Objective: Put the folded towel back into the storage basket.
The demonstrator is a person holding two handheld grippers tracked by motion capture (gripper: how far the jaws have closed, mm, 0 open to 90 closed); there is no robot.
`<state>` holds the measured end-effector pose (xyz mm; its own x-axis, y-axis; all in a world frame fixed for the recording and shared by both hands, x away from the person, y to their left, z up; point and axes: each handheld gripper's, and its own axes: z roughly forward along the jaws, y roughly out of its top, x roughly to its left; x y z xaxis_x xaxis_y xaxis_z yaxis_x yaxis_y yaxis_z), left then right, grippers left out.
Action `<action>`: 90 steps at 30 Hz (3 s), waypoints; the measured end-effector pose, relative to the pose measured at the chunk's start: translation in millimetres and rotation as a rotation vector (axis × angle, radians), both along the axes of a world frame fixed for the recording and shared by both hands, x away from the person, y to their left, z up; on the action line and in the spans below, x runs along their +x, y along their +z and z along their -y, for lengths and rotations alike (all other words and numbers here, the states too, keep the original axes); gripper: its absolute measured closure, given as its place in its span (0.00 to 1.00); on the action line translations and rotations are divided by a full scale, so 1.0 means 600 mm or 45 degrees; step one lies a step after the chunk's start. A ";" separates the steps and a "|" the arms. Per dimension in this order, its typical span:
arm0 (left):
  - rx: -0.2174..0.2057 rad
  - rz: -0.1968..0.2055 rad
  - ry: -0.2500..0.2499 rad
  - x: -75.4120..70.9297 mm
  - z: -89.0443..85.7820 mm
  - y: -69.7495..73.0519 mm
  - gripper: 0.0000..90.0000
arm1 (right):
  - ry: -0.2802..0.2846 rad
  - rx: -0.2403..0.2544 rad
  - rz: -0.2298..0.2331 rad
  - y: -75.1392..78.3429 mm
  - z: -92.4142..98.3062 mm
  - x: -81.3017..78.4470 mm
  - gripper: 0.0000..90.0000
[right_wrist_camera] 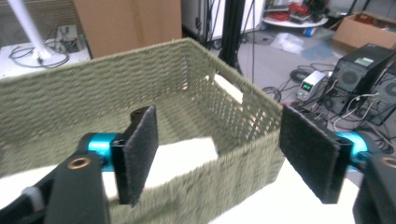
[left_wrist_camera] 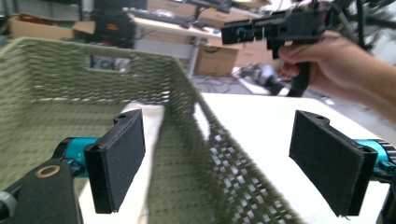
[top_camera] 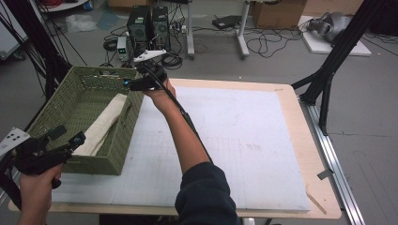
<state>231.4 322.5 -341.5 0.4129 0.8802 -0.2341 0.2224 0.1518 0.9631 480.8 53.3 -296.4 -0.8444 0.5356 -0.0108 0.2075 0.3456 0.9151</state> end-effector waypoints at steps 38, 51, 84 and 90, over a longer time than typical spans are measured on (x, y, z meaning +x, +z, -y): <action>-0.015 0.091 -0.341 0.033 0.107 0.000 0.21 | -0.188 -0.031 0.052 -0.035 0.280 -0.155 0.20; 0.000 0.066 -0.476 0.058 0.166 -0.011 0.22 | -0.320 -0.085 0.051 -0.075 0.385 -0.218 0.20; 0.124 0.086 -0.665 0.091 0.287 -0.080 0.22 | -0.609 -0.082 0.075 -0.178 0.552 -0.348 0.20; 0.150 0.034 -0.690 0.098 0.302 -0.110 0.22 | -0.639 -0.037 0.064 -0.198 0.568 -0.356 0.20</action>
